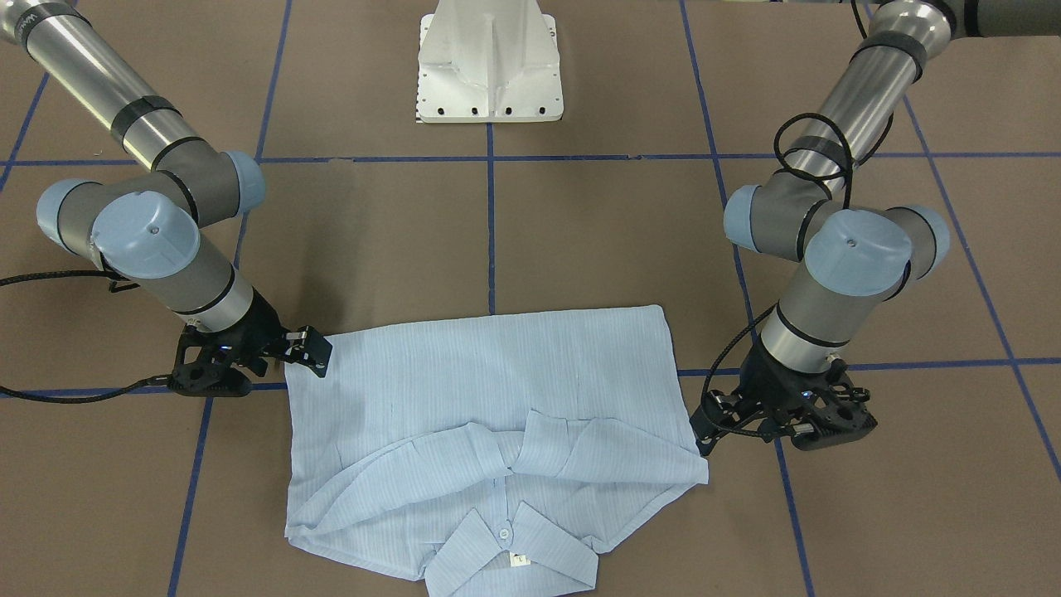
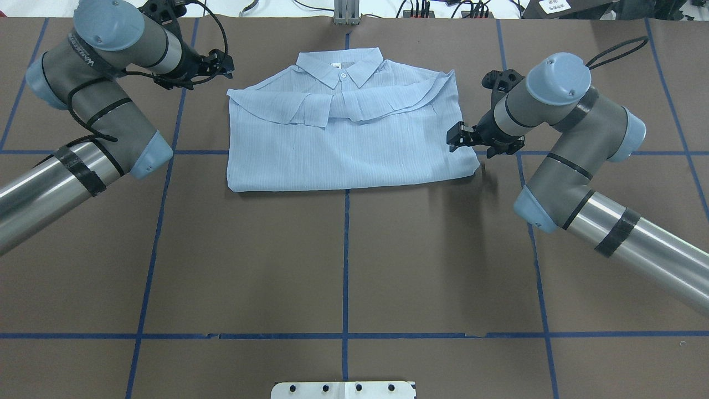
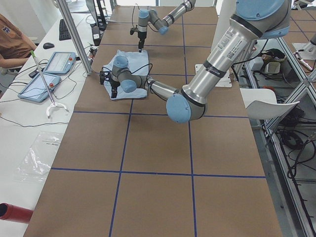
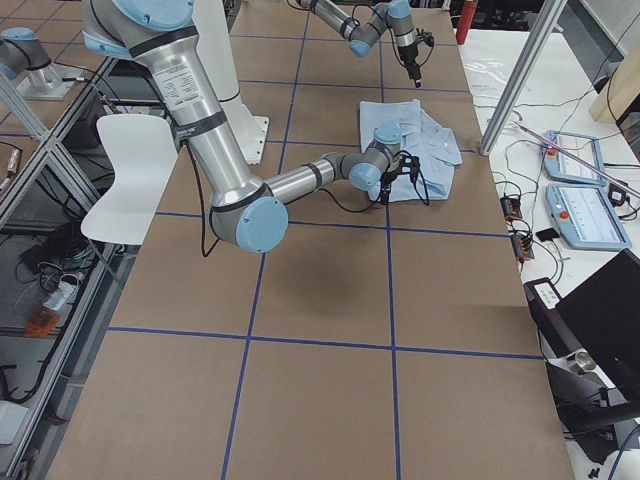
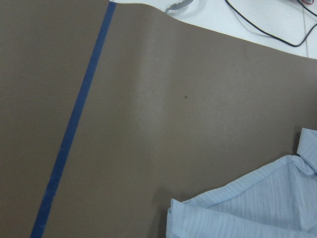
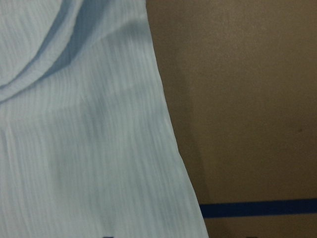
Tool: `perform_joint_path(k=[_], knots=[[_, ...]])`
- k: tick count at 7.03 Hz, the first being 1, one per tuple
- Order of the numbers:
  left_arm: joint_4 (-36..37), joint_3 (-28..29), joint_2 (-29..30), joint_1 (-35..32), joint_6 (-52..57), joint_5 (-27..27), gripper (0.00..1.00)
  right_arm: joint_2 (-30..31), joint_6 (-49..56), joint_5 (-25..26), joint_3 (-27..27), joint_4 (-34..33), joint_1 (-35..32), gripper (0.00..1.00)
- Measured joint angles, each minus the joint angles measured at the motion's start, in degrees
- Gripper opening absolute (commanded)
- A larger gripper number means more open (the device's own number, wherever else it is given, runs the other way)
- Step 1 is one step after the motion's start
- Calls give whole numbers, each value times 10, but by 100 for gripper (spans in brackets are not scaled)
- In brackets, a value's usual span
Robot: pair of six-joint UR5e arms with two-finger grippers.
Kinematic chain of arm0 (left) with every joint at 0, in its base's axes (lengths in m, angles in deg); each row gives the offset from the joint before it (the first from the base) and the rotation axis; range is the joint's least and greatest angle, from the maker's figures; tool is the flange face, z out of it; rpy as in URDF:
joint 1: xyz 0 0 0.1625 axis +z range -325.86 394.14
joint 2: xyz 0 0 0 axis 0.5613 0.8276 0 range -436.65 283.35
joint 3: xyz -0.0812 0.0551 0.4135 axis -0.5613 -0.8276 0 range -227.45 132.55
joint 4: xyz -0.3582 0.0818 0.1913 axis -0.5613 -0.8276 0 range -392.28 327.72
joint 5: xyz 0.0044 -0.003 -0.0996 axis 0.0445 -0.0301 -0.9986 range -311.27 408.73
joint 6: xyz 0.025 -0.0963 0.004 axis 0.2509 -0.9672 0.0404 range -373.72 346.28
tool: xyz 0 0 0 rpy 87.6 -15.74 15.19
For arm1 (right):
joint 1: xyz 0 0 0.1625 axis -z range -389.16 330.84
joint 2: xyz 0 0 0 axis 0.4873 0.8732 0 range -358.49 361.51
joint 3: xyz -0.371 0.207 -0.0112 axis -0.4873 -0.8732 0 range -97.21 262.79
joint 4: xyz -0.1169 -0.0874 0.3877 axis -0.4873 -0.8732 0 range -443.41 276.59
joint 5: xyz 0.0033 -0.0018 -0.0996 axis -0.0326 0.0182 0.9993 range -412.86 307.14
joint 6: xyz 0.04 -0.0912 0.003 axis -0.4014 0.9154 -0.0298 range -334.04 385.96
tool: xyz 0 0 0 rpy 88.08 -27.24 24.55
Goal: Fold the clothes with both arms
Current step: 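Move the right gripper down to the folded shirt's side edge and grasp, then drag the folded shirt with the right gripper toward the robot, rotating it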
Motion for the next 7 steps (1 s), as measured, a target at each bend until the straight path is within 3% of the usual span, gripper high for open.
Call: perform_joint_path(k=[4,7], knots=[[0,-3,0,-1,0,0,100,10,1,-6,4,-1,5,2],[0,-4,-1,-1,0,-1,100,43,1,-14,50,0,3,0]])
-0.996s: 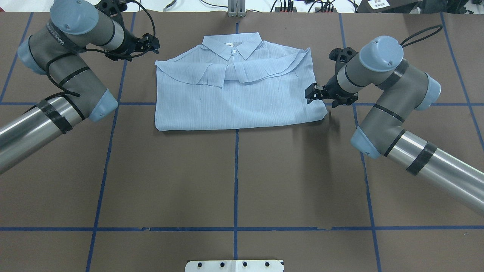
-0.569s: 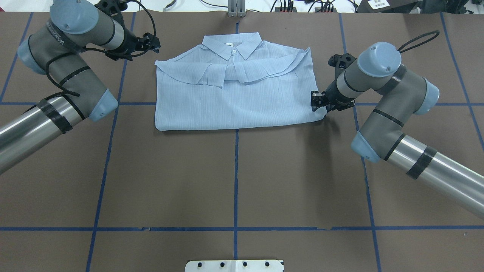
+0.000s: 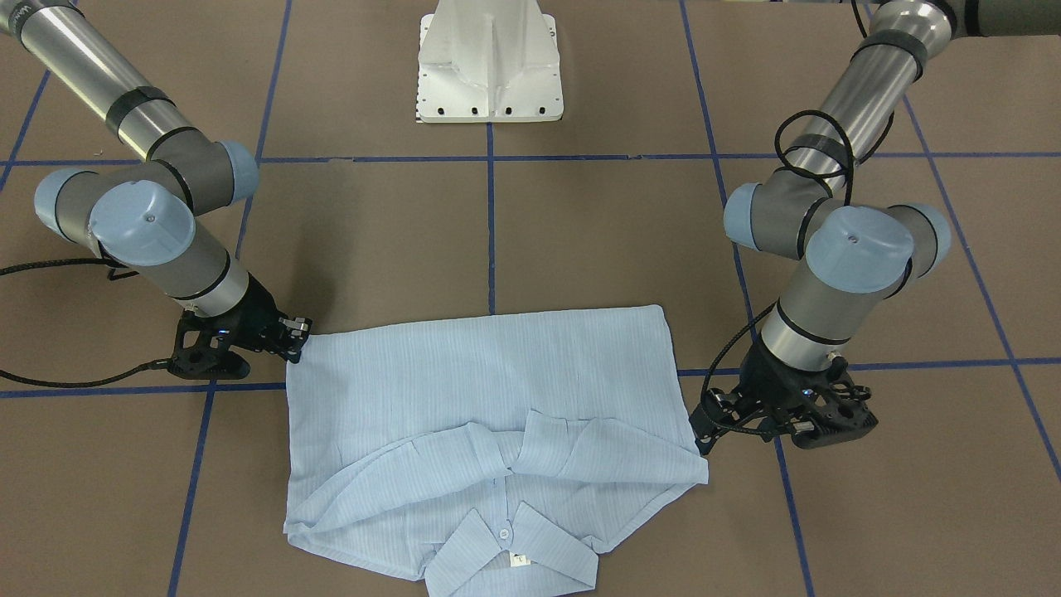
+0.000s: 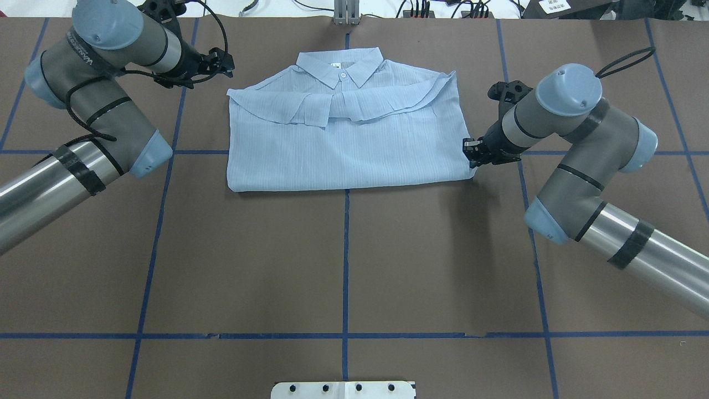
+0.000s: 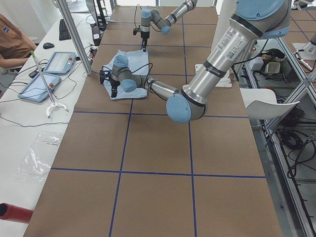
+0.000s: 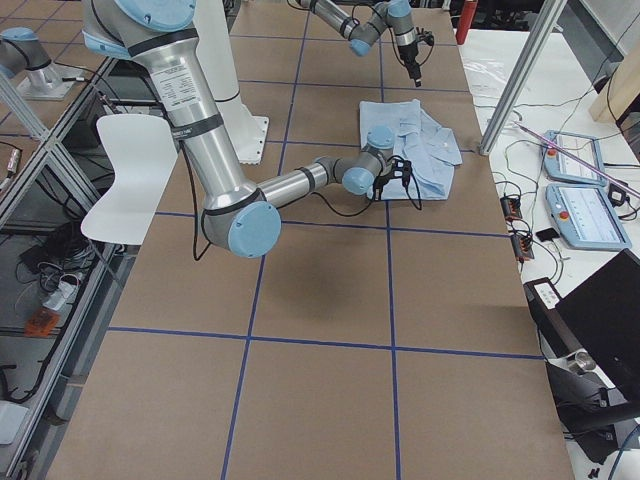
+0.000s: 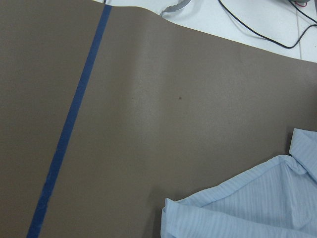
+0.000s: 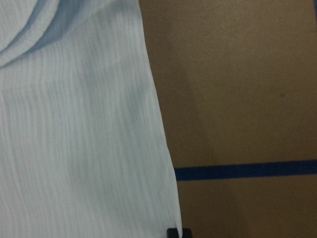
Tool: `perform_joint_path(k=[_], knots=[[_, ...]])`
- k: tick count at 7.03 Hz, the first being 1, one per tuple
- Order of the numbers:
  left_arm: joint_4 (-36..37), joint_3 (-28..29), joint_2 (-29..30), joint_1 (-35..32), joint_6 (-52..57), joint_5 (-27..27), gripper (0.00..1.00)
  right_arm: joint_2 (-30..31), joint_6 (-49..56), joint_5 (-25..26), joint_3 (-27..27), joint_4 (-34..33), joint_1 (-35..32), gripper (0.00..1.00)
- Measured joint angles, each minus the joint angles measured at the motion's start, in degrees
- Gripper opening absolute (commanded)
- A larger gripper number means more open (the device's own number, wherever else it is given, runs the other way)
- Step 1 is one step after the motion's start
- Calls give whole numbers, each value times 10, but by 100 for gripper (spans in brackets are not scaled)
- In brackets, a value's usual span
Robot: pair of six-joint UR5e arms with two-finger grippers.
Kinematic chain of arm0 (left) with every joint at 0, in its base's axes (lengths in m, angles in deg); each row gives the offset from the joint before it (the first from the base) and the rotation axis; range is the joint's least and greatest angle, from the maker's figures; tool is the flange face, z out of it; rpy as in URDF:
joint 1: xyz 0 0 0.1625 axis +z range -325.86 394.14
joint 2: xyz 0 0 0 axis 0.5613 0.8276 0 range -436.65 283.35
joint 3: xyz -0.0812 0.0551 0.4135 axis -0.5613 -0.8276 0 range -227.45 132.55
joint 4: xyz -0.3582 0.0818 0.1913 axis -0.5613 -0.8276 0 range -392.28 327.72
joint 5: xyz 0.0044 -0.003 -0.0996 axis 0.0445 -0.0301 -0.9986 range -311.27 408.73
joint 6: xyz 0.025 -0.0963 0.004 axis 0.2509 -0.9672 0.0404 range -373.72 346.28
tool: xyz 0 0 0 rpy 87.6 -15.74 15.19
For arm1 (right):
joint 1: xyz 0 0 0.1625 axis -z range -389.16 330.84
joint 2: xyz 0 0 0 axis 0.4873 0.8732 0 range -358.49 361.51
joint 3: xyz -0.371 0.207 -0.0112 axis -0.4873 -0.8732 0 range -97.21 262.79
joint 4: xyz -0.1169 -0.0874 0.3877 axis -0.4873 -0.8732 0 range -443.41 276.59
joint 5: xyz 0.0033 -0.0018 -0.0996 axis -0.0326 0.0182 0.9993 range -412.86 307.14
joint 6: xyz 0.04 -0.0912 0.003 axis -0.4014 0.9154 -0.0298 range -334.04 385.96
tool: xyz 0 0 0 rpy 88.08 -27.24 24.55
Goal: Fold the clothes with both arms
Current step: 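Drag the folded shirt with the right gripper toward the robot, rotating it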
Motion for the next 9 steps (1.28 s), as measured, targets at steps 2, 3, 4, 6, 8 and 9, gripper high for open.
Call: perform_joint_path(k=[2,3,4,6,8,9], knots=[[0,-3,0,0,-2,1,100,71,0,-2,83,0,1,0],[5,-14,-4,-1,-4,1,100,122,-1,-2,138,0,7,0],[23,-41,-12,-1,-5,2,100,184,-1,-3,205,1,21,0],[61,-90,-23,0,-10,2,100,300,-3,-7,328,2,79,0],[67,-102,-25,2,-25,2,100,369,-6,-8,404,4,182,0],[67,-105,-25,4,-32,2,100,388,-9,-7,421,5,238,0]])
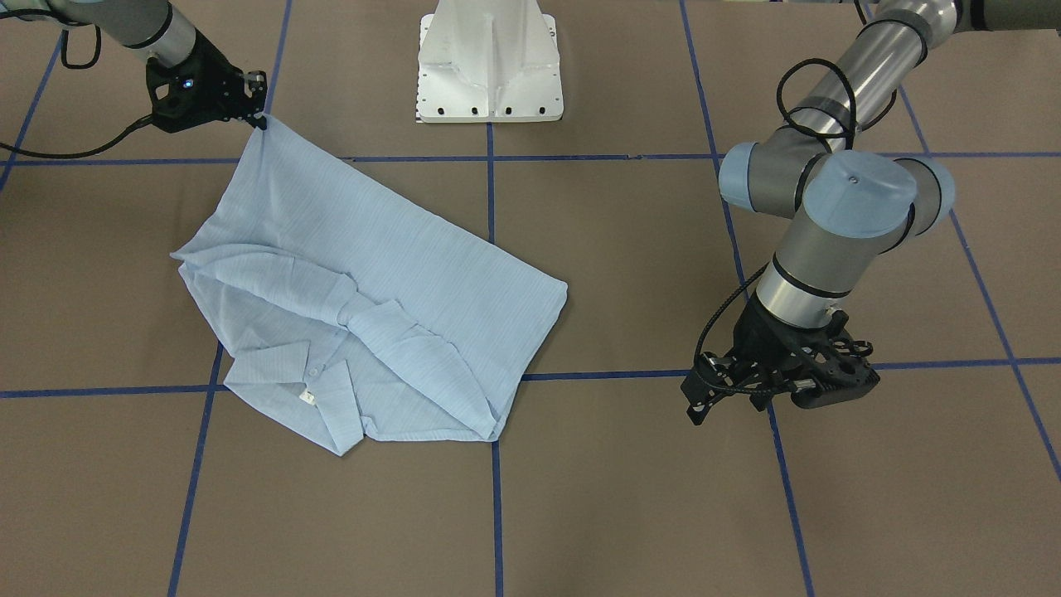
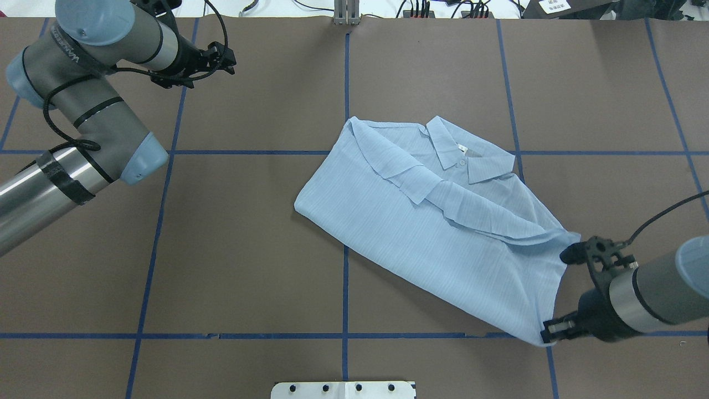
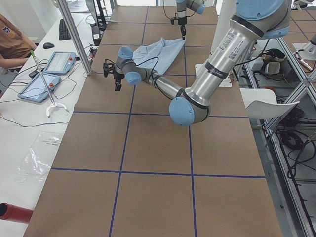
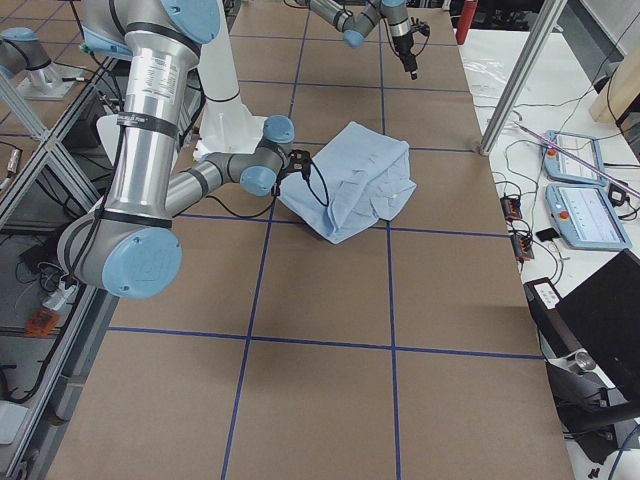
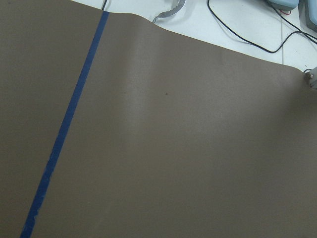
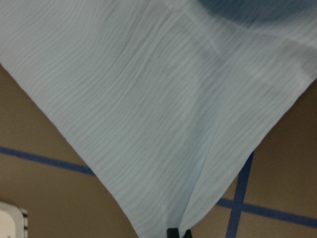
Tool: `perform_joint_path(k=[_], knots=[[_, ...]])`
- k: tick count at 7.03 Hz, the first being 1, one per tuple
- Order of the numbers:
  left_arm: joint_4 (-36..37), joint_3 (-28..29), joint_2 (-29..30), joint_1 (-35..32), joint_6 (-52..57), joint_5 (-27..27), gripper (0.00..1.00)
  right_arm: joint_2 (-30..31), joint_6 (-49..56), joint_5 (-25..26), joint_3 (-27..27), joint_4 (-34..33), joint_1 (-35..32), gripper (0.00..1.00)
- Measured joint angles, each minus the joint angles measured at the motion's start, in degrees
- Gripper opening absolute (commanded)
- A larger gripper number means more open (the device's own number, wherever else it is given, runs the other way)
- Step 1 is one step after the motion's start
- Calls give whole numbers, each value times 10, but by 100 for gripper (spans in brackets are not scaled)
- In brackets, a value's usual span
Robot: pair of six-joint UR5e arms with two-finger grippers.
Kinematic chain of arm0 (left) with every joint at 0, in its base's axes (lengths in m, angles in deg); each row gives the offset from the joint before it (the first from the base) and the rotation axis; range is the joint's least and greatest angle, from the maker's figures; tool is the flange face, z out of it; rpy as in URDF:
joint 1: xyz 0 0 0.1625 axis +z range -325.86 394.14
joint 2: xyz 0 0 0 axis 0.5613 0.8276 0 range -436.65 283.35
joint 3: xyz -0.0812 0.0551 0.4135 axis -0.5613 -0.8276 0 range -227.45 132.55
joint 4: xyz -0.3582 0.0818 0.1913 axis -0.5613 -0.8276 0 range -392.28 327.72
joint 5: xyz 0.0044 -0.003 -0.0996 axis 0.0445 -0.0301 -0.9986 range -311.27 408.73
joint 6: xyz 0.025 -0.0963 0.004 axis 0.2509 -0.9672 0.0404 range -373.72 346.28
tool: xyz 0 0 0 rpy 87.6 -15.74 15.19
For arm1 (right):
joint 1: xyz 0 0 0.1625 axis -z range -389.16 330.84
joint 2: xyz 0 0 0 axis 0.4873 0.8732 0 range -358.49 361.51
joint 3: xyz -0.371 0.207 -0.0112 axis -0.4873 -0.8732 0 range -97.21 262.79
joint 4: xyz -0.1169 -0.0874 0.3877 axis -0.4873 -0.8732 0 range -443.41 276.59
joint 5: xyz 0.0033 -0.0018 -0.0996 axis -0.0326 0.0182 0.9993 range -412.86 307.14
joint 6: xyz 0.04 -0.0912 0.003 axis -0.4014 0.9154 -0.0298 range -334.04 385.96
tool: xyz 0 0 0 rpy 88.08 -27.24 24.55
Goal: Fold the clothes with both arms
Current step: 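Drag the folded shirt with the right gripper toward the robot, rotating it, then release with the right gripper while the left gripper reaches the shirt's corner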
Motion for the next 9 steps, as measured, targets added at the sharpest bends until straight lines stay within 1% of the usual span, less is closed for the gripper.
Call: perform_joint_path(k=[1,2,3,4,5,6,8,9], knots=[[0,-3,0,1,-4,0,100,12,-1,1,8,0,46,0],[0,-7,0,1,-7,1,100,20,-1,1,13,0,79,66],[0,-11,0,3,-8,1,100,24,-2,1,17,1,97,100],[-1,-15,0,5,-9,0,100,23,-2,2,19,1,105,100],[-1,-18,0,11,-9,-2,100,15,-3,4,19,2,99,100],[-1,-23,1,23,-9,-4,100,-7,-3,6,19,2,71,100],[2,-39,3,58,-31,-11,100,-60,-3,10,18,2,-24,100],[2,-43,6,79,-63,-15,100,-73,-3,11,19,2,-74,100]])
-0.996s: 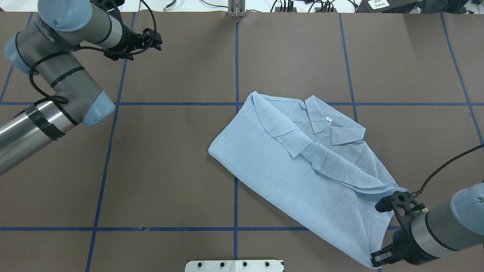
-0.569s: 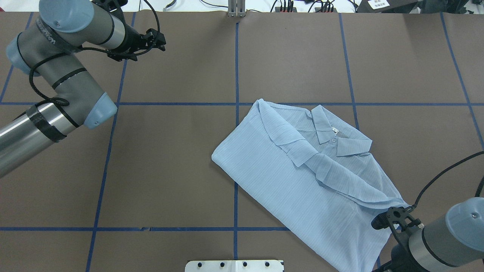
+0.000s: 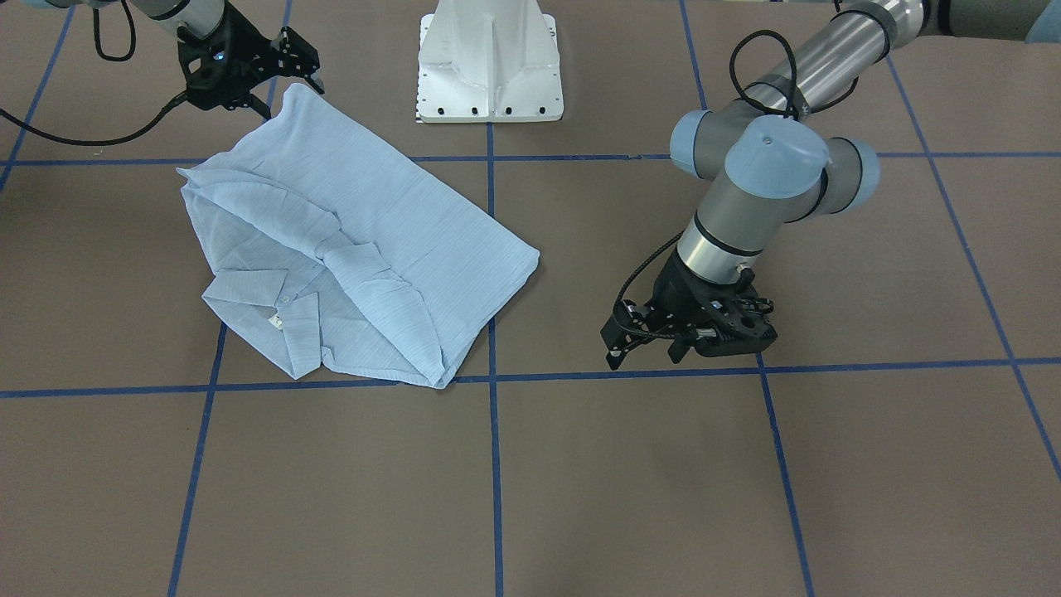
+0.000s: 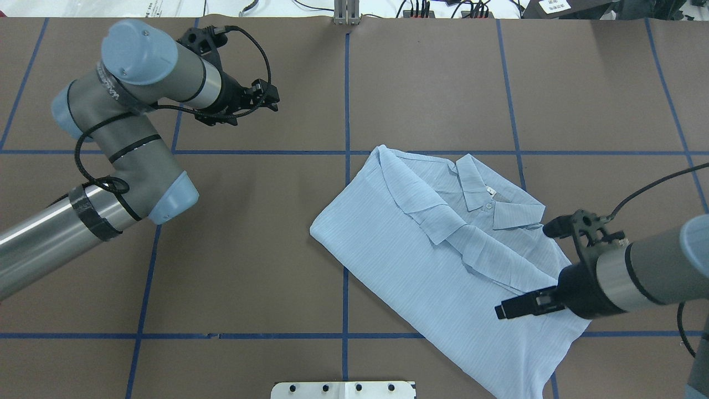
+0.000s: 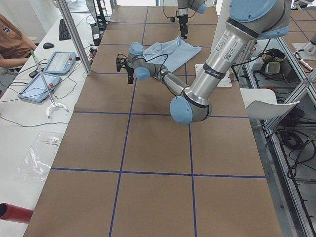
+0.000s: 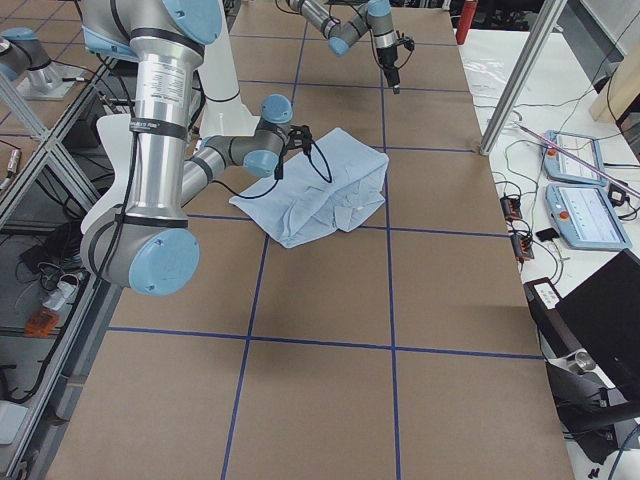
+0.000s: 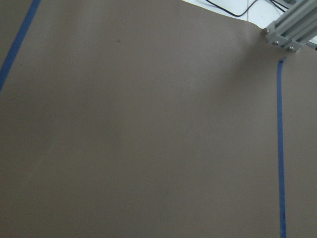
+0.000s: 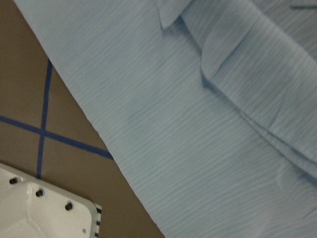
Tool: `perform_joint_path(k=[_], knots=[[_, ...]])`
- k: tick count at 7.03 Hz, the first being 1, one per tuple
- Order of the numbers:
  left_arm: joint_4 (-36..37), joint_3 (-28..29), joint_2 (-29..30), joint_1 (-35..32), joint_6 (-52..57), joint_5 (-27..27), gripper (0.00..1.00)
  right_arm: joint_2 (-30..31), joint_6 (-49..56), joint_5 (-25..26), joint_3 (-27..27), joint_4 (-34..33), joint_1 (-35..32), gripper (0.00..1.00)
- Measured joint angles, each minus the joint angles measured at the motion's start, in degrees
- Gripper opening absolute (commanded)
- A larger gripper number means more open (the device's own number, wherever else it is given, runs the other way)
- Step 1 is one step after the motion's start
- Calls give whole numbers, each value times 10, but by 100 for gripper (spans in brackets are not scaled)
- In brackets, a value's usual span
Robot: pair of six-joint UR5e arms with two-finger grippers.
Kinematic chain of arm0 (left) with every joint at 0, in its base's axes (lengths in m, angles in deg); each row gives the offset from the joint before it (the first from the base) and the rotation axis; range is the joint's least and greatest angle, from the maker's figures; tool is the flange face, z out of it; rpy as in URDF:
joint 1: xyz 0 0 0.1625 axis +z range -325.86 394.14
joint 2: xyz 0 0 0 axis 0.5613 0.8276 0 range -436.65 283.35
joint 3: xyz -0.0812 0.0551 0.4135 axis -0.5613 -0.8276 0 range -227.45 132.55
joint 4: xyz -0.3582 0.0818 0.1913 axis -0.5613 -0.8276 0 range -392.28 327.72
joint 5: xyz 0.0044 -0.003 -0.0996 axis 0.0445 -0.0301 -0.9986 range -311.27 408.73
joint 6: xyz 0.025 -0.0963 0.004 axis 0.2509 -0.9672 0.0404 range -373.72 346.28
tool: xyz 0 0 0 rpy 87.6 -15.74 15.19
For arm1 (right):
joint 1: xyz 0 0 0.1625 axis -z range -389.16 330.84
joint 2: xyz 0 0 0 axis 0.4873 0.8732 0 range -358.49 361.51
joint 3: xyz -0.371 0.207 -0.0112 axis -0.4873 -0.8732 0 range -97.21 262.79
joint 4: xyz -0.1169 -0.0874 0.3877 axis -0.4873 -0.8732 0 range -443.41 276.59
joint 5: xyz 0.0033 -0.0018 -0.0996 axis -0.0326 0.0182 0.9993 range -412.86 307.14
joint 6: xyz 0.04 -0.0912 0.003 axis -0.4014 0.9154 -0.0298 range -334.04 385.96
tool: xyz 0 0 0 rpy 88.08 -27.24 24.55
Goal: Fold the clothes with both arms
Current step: 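Release with the right gripper while the left gripper reaches the shirt's corner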
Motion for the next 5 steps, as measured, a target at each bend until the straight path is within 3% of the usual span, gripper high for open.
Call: perform_joint_path(k=[3,5], knots=[[1,-4,22,77,-113,17,100,-8,1,-2,1,0,-103,100],[8,0,28,106,-146,39,99,-9,1,-3,0,0,-128,100]])
